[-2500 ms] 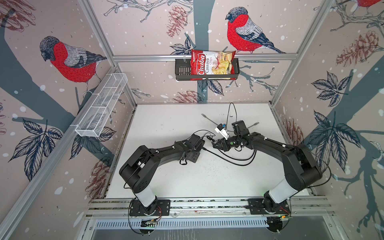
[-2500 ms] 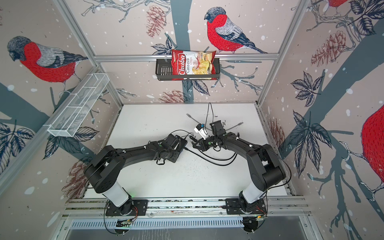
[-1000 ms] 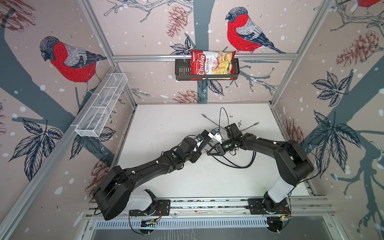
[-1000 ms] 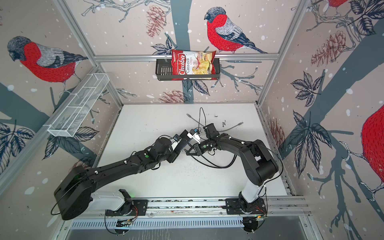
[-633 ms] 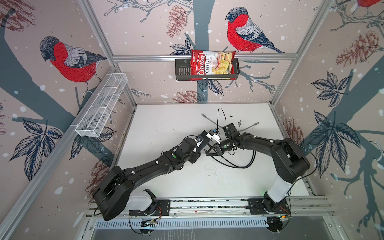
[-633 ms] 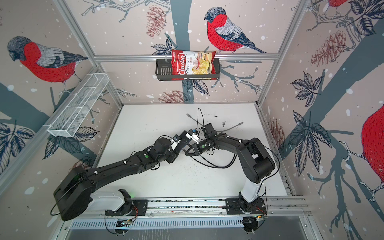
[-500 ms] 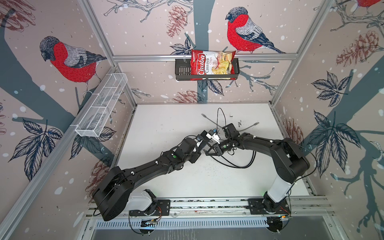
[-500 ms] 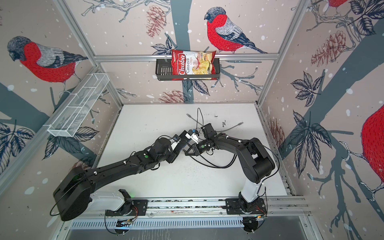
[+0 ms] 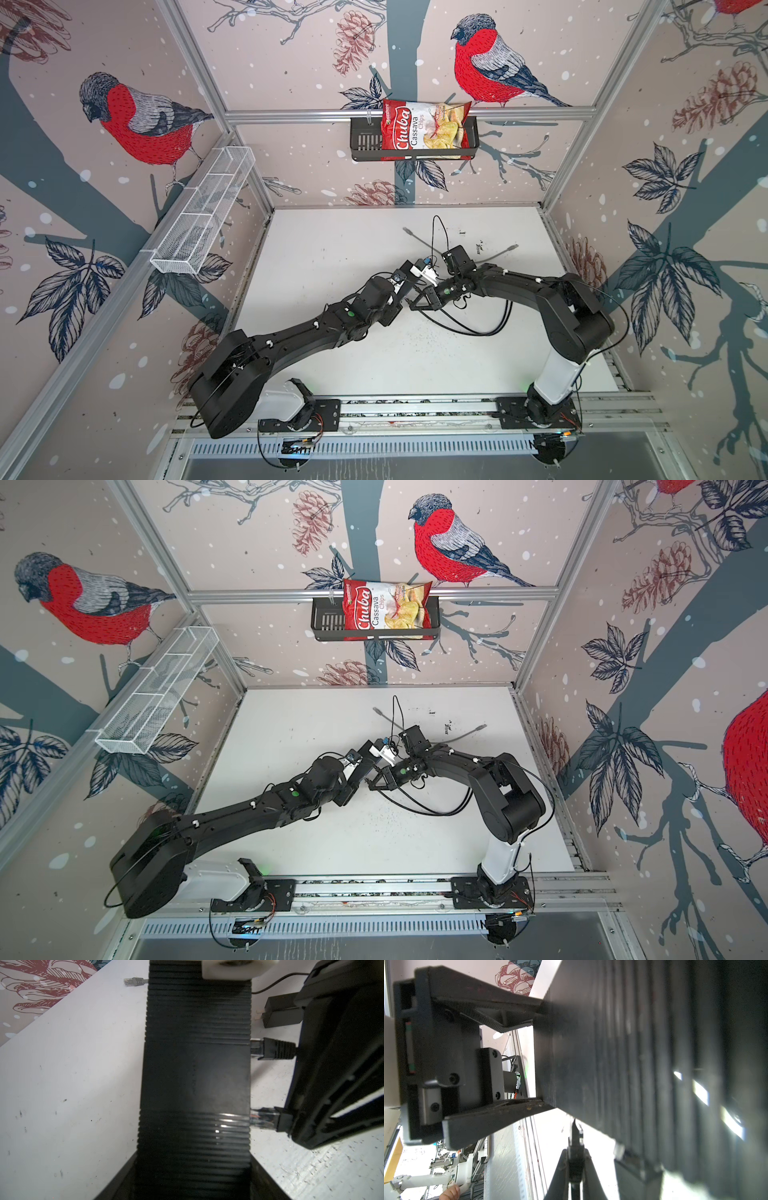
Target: Insert the plug into the switch port
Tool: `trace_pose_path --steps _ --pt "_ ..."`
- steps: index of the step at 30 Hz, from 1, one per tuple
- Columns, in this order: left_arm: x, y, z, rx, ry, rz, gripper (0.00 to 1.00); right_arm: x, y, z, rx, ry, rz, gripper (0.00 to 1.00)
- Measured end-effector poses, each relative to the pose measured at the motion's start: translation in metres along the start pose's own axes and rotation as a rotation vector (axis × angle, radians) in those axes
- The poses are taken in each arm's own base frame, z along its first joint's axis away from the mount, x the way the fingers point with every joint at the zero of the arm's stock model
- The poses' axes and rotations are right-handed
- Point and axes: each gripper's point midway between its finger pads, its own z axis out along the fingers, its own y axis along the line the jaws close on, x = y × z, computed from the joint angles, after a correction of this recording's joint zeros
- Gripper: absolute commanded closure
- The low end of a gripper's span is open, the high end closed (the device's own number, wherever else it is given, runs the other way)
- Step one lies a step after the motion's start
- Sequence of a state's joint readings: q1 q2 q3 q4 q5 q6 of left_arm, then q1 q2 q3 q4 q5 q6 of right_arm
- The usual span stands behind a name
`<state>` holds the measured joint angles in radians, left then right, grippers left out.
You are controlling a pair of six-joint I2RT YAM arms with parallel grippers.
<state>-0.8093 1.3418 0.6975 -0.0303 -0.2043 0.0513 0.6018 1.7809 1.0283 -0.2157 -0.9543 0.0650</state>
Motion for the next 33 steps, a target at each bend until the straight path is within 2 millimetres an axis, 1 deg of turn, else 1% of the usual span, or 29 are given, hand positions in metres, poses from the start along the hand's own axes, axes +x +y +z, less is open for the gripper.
trace_pose_path --steps 5,13,22,29,33 --pt "0.003 -0.001 0.003 -0.004 0.01 0.003 1.0 0.0 0.001 0.001 0.011 0.002 0.015 0.97" --pt "-0.008 -0.001 0.001 -0.009 -0.036 -0.005 1.0 -0.006 0.006 -0.008 0.055 -0.028 0.004 0.97" --pt "-0.012 -0.003 -0.009 0.015 -0.084 0.015 1.0 -0.007 0.017 -0.009 0.011 -0.03 -0.016 0.97" --pt "-0.015 -0.006 -0.01 0.029 -0.092 0.039 1.0 -0.007 0.021 -0.009 -0.01 -0.015 0.002 0.97" --pt "-0.023 -0.009 -0.01 0.036 -0.116 0.042 1.0 -0.006 0.021 -0.01 -0.01 -0.011 0.011 0.97"
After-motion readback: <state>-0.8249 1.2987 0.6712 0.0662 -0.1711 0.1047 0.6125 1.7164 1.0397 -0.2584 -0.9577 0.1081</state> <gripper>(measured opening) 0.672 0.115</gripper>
